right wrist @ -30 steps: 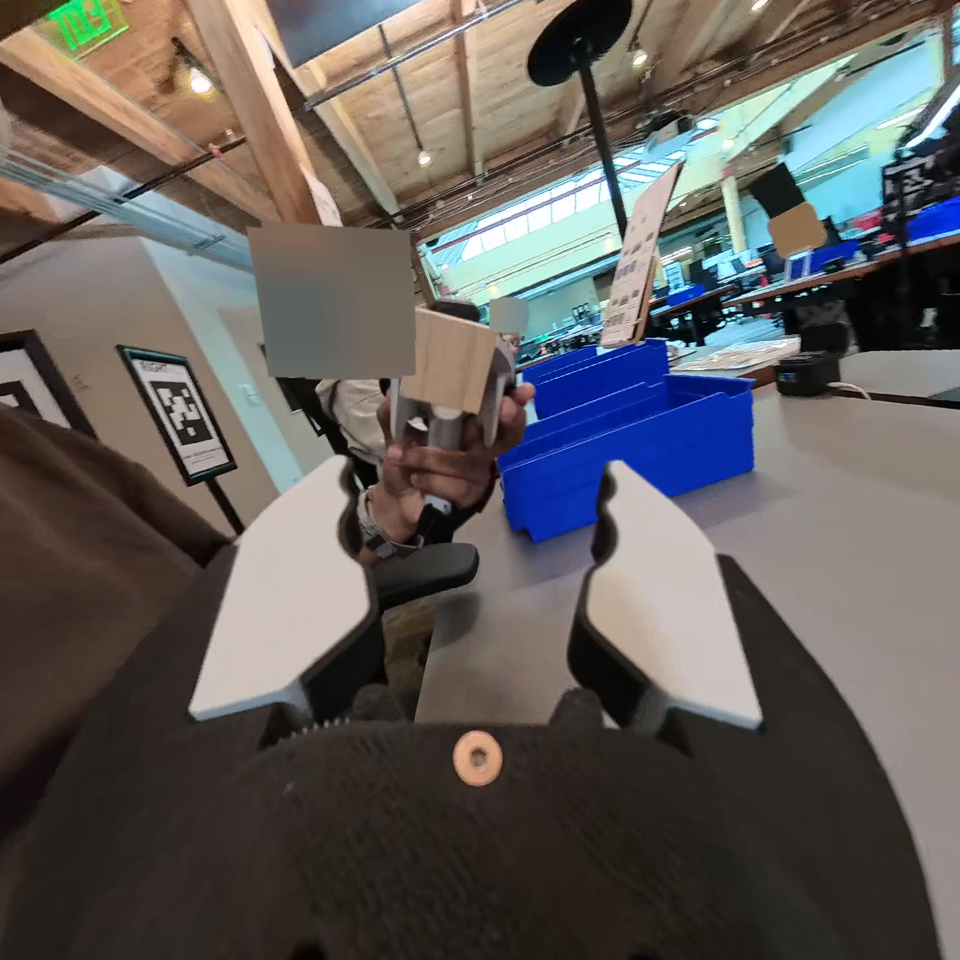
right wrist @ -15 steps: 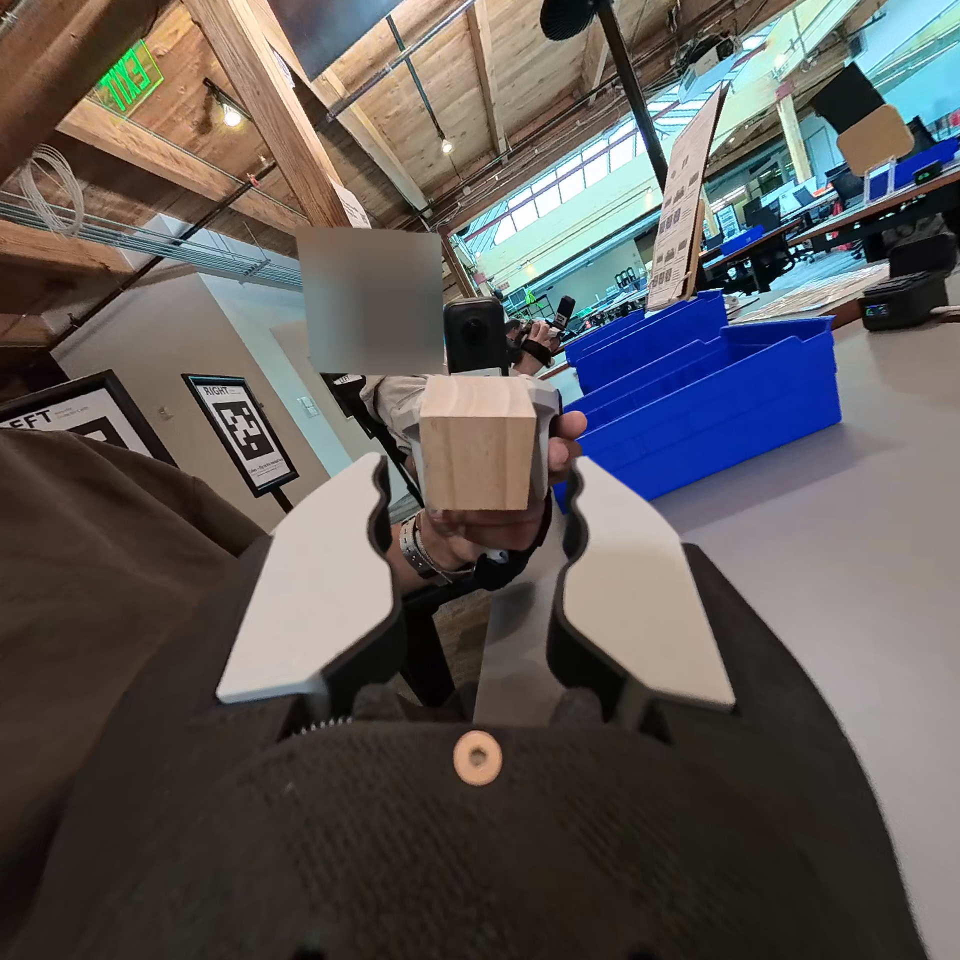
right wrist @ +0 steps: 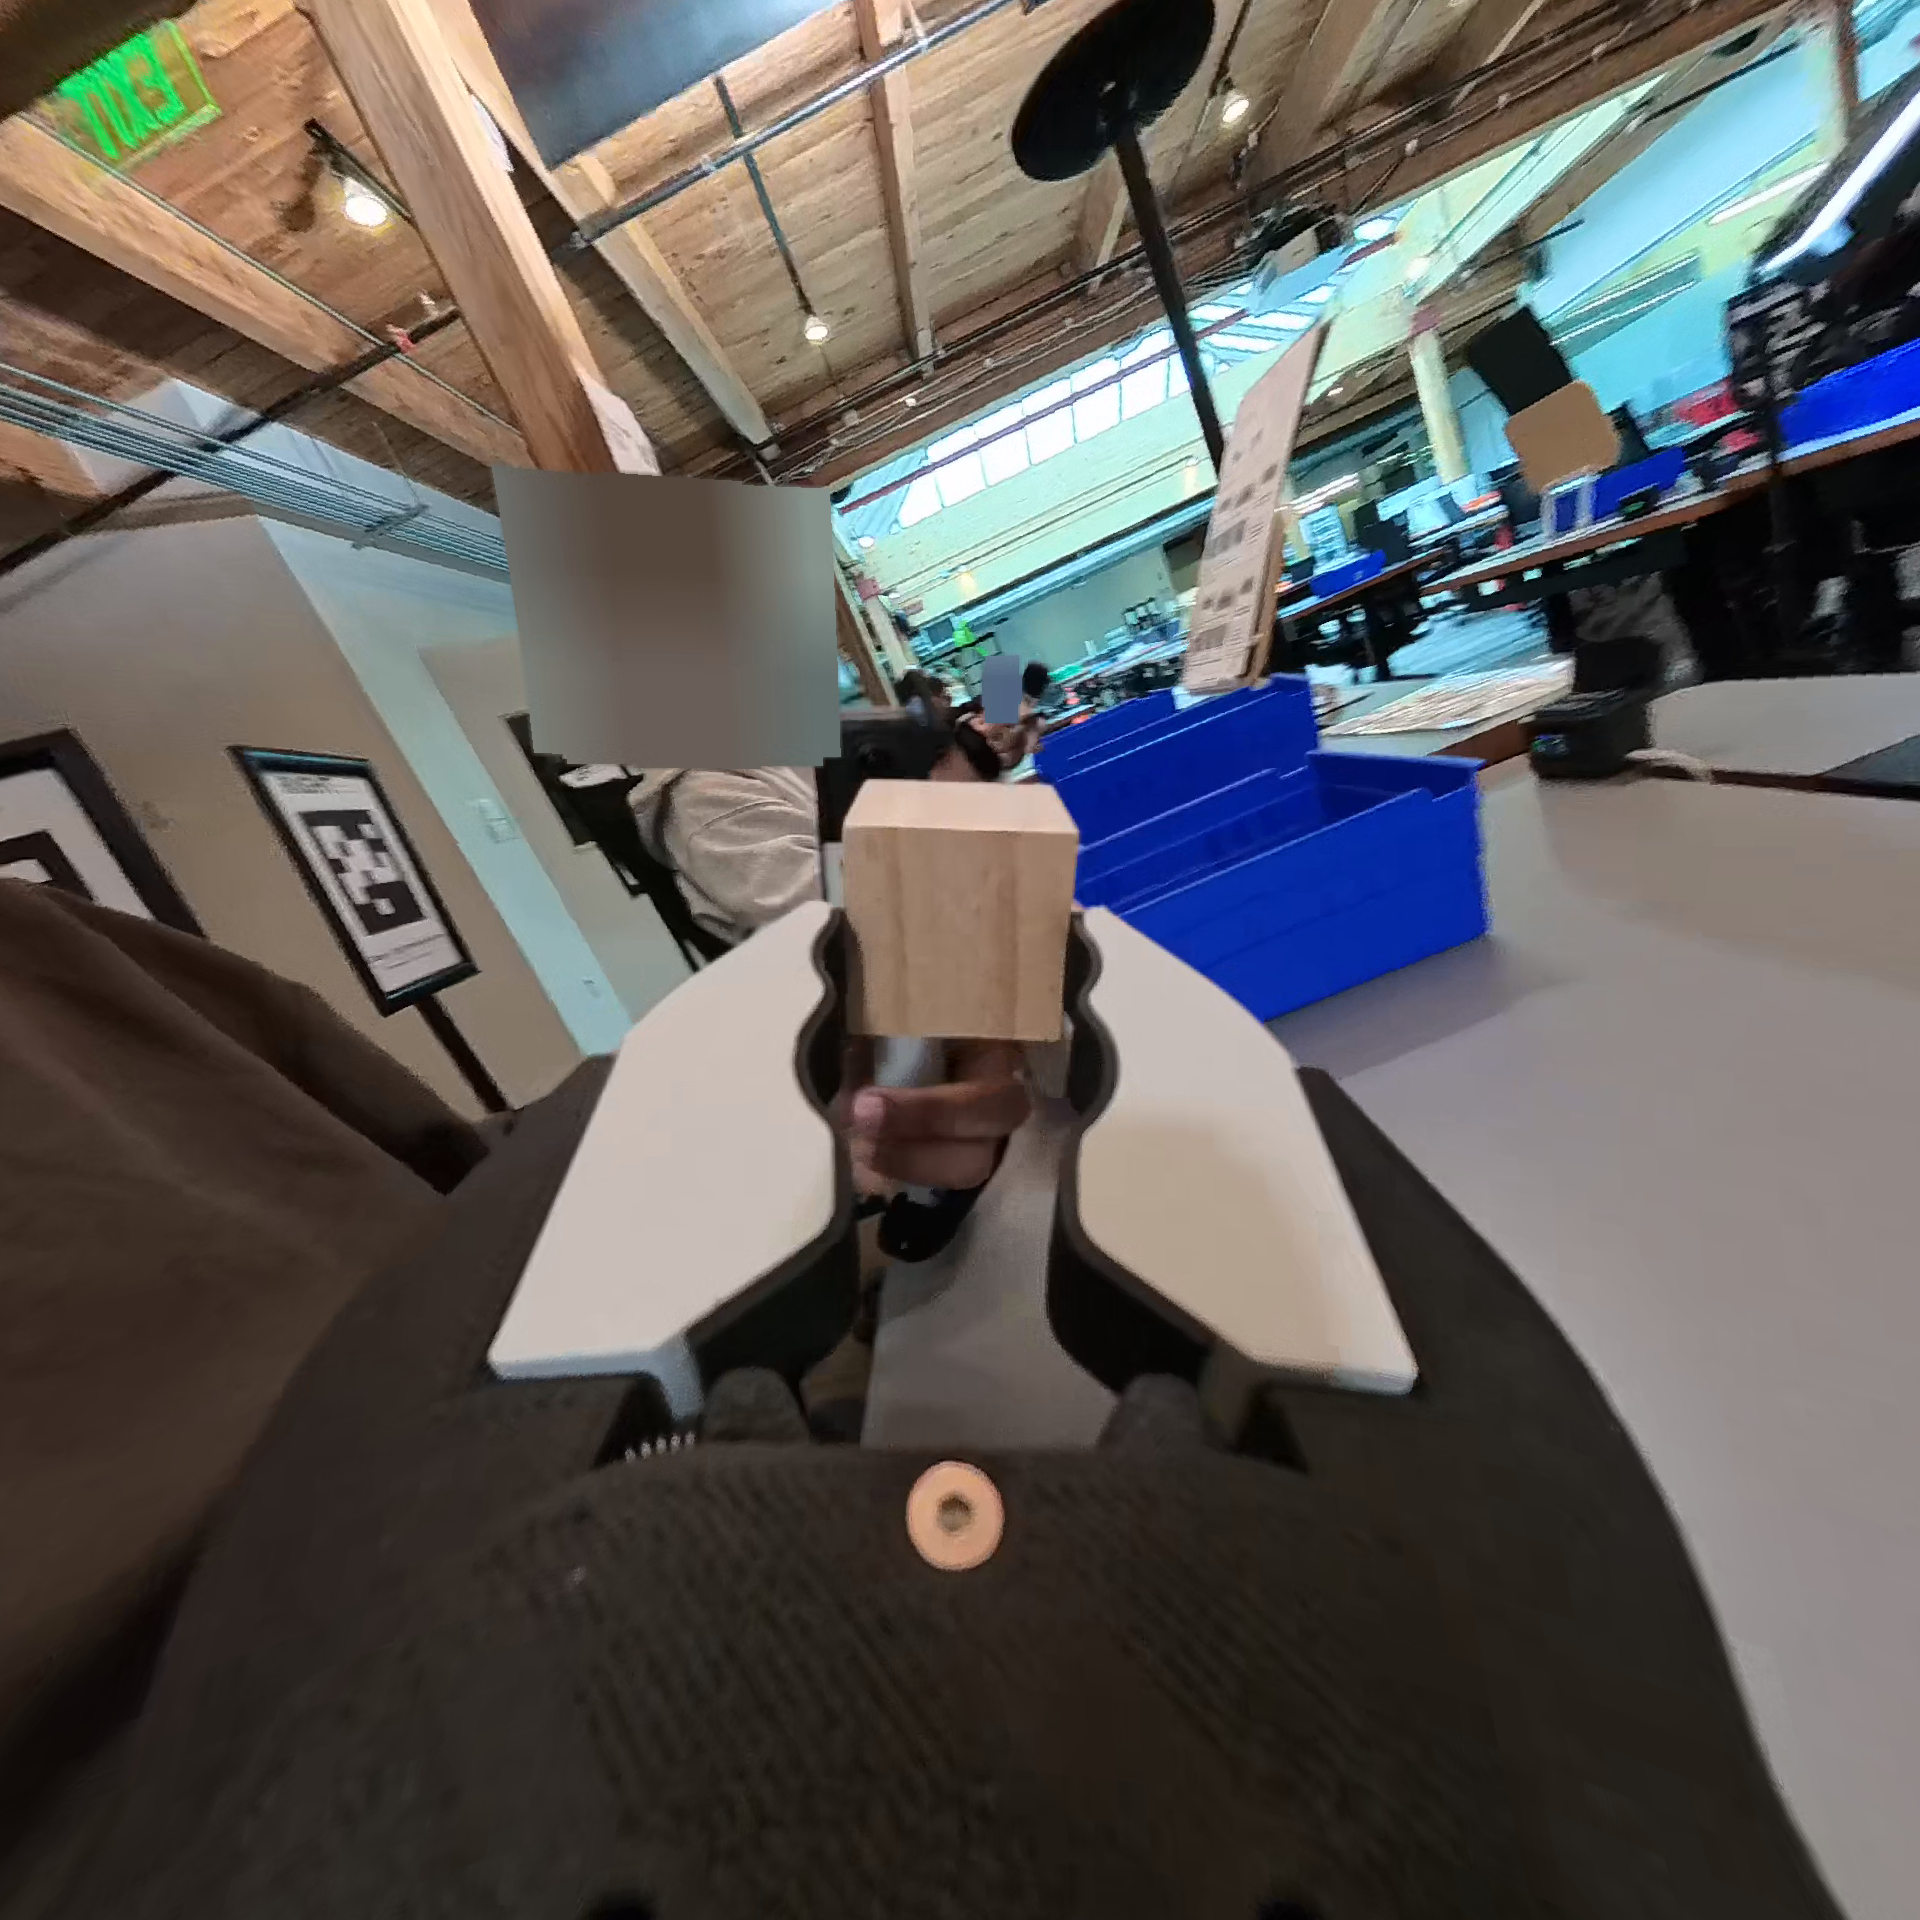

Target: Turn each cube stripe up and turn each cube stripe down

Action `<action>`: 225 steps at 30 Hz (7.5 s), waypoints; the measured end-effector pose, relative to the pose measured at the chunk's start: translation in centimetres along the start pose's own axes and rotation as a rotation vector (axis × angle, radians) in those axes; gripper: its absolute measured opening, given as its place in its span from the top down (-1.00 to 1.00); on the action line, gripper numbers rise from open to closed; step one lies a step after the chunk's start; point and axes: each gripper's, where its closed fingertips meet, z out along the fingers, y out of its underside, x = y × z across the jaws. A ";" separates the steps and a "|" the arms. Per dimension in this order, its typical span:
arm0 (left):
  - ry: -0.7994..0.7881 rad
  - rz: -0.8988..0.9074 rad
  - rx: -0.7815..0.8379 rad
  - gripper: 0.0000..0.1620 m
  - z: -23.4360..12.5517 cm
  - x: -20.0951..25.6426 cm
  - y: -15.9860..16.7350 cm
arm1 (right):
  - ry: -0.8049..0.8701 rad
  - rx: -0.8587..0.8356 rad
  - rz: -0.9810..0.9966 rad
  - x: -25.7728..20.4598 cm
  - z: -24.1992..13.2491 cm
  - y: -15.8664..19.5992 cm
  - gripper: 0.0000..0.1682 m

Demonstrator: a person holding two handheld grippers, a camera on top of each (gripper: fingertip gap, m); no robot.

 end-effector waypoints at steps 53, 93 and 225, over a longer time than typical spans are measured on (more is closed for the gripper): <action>-0.048 0.063 -0.226 0.20 2.3 -0.9 5.6 | 1.464 -0.998 0.169 16.1 -31.6 0.3 0.38; -0.358 0.024 -0.008 0.38 -0.9 -6.4 1.2 | 1.124 0.144 -0.934 2.8 -8.2 -11.6 1.00; 0.166 -0.149 -0.017 0.45 4.3 -3.0 1.4 | 1.248 -0.570 -0.290 6.8 -28.3 -11.8 0.51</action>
